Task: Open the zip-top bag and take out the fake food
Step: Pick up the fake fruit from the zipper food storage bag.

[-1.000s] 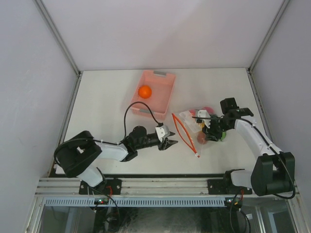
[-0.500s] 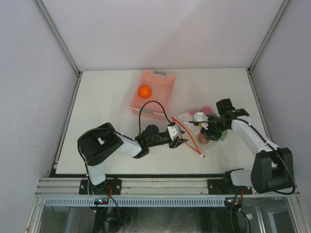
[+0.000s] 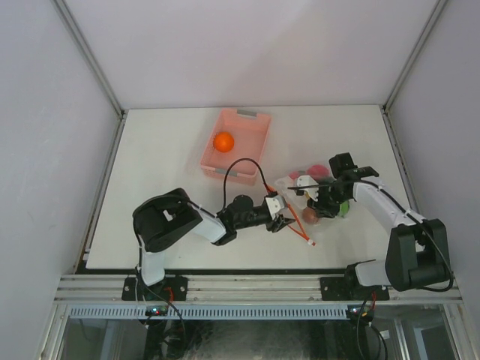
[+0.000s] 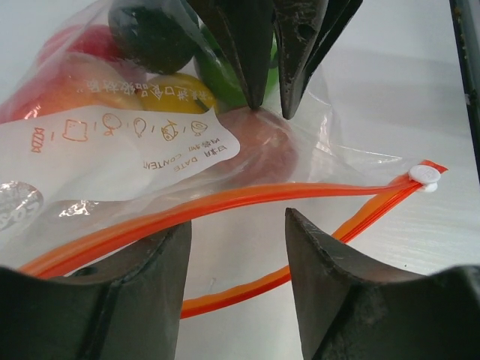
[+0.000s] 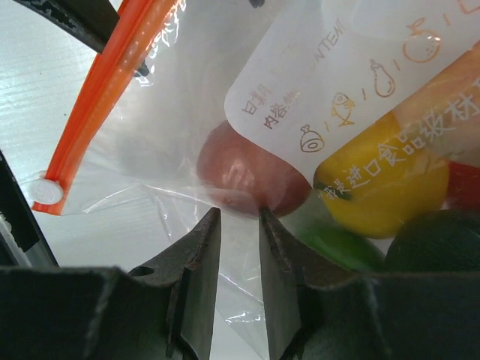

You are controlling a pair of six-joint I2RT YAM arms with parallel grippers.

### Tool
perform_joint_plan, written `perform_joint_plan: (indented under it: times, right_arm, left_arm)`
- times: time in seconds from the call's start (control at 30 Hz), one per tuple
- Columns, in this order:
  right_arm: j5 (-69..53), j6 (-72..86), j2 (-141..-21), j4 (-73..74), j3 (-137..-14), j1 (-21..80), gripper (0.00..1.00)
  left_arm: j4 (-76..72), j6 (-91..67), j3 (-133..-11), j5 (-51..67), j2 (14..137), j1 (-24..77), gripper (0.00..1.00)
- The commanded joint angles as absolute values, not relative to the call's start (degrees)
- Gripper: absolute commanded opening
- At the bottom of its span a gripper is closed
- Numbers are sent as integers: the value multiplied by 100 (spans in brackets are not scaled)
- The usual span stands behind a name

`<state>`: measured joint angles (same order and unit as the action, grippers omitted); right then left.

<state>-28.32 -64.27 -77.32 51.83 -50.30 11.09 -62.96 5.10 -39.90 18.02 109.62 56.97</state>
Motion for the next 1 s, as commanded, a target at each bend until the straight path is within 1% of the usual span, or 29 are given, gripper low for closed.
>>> perform_joint_plan:
  times: [0.0,0.13,0.37,0.53,0.63,0.8,0.97]
  right_arm:
    - [-2869,-6386,-7912,5273,-5085,1169,26]
    - [-2914,-6387,-8015,5371,-5127,1169,24]
    - [-3133,-6341,-8156,5432,-5193,1190,21]
    - [-3207,-6168,-8280,5363,-5260,1226,20]
    - [-3250,-6042,-8367,5338,-5318,1222,20]
    - [-3380,-5884,-8460,5430,-5474,1194,18]
    - [-3934,-5891,-8166,5642,-5638,884,19]
  left_arm:
    - [-6711,502,-4179,1597,11110,5815,58]
    - [-6719,491,-4251,1547,11224,5852,60]
    - [-6723,441,-4374,1404,11397,5879,70]
    - [-6737,308,-4542,1209,11572,5927,76]
    - [-6916,133,-4564,987,11681,5941,78]
    - [-7282,-81,-4540,784,11843,5935,79]
    - [-7408,-79,-4511,722,11915,5946,79]
